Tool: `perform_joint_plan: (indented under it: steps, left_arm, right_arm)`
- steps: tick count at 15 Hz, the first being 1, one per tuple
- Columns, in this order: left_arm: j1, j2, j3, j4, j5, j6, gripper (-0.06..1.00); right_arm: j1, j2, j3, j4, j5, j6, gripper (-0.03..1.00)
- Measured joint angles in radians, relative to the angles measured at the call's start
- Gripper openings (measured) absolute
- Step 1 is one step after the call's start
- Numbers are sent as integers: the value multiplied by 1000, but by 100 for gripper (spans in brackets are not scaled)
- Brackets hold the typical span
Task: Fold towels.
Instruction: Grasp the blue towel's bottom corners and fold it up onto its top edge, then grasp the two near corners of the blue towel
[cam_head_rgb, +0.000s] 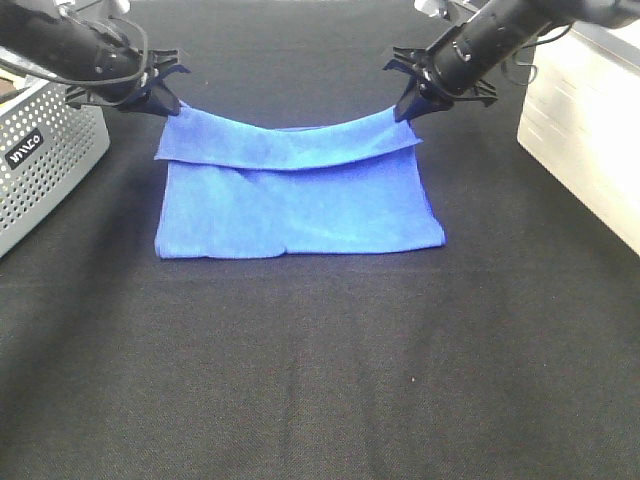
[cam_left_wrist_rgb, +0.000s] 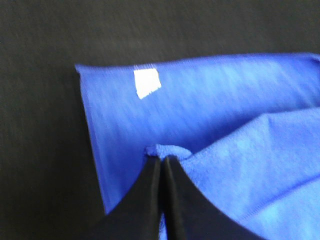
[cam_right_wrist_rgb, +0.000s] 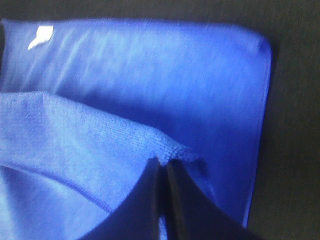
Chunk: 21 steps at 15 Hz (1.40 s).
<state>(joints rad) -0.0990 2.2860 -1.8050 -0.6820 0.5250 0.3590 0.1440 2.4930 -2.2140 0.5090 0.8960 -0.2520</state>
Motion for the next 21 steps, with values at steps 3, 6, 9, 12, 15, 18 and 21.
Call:
perform_joint_plan:
  steps: [3, 6, 9, 12, 15, 18, 21]
  left_arm:
    - [0, 96, -109, 1, -55, 4, 0]
    - [0, 166, -198, 1, -81, 29, 0]
    - [0, 210, -232, 1, -85, 32, 6]
    - [0, 211, -232, 1, -87, 34, 31]
    - [0, 208, -232, 6, -72, 34, 72]
    - [0, 174, -236, 61, 63, 33, 78]
    - [0, 167, -238, 71, 245, -36, 78]
  right_arm:
    - [0, 109, -153, -18, -24, 2, 0]
    - [0, 152, -182, -21, -100, 2, 0]
    - [0, 175, -183, -26, -150, 2, 4]
    - [0, 176, -183, -27, -152, 2, 30]
    - [-1, 173, -183, -28, -115, 2, 79]
    - [-1, 136, -183, -69, 63, 5, 86]
    - [-1, 105, -183, -75, 221, 38, 86]
